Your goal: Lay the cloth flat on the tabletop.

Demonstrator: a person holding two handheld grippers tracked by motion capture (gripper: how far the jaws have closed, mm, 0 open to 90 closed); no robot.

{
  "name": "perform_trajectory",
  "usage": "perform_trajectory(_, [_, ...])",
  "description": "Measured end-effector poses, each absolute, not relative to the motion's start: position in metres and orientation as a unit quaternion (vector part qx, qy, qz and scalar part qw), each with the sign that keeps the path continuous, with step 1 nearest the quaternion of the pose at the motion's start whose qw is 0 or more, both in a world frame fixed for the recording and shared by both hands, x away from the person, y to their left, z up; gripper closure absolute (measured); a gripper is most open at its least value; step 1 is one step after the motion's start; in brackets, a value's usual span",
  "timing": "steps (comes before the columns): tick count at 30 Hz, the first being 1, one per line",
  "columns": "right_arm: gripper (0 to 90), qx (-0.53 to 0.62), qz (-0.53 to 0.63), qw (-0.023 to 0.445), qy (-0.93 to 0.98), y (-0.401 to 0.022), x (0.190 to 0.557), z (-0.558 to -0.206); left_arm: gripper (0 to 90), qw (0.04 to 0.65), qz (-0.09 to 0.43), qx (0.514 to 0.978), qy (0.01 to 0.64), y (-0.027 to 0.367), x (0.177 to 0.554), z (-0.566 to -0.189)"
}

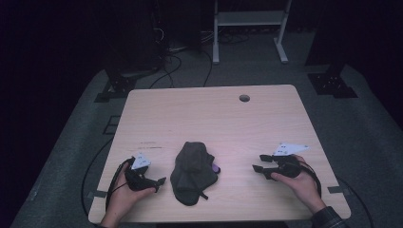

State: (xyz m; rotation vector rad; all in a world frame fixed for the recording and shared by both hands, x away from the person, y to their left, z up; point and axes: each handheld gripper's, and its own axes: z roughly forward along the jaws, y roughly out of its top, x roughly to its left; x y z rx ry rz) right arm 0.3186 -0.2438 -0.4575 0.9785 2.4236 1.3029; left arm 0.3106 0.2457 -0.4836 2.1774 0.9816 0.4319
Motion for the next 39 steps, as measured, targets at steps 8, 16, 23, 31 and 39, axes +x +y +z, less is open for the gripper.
perform_trajectory(8, [45.1,0.285,0.456,0.089,0.838,-0.204,0.315,-0.454,0.0,0.35,0.167,0.841,0.379,0.246,0.31,-0.484])
perform_trajectory(16, [45.4,0.236,0.462,0.061,0.853,-0.163,0.31,-0.456,0.0,0.35,0.166,0.841,0.378,0.246,0.31,-0.484])
perform_trajectory(23, [45.9,0.211,0.463,0.042,0.86,-0.136,0.308,-0.458,0.0,0.351,0.167,0.84,0.378,0.246,0.31,-0.484])
perform_trajectory(31, [51.4,0.205,0.458,0.038,0.864,-0.117,0.311,-0.464,0.0,0.351,0.167,0.84,0.379,0.246,0.309,-0.484])
perform_trajectory(39, [75.7,0.219,0.444,0.036,0.868,-0.11,0.315,-0.465,0.0,0.351,0.167,0.84,0.379,0.246,0.309,-0.484])
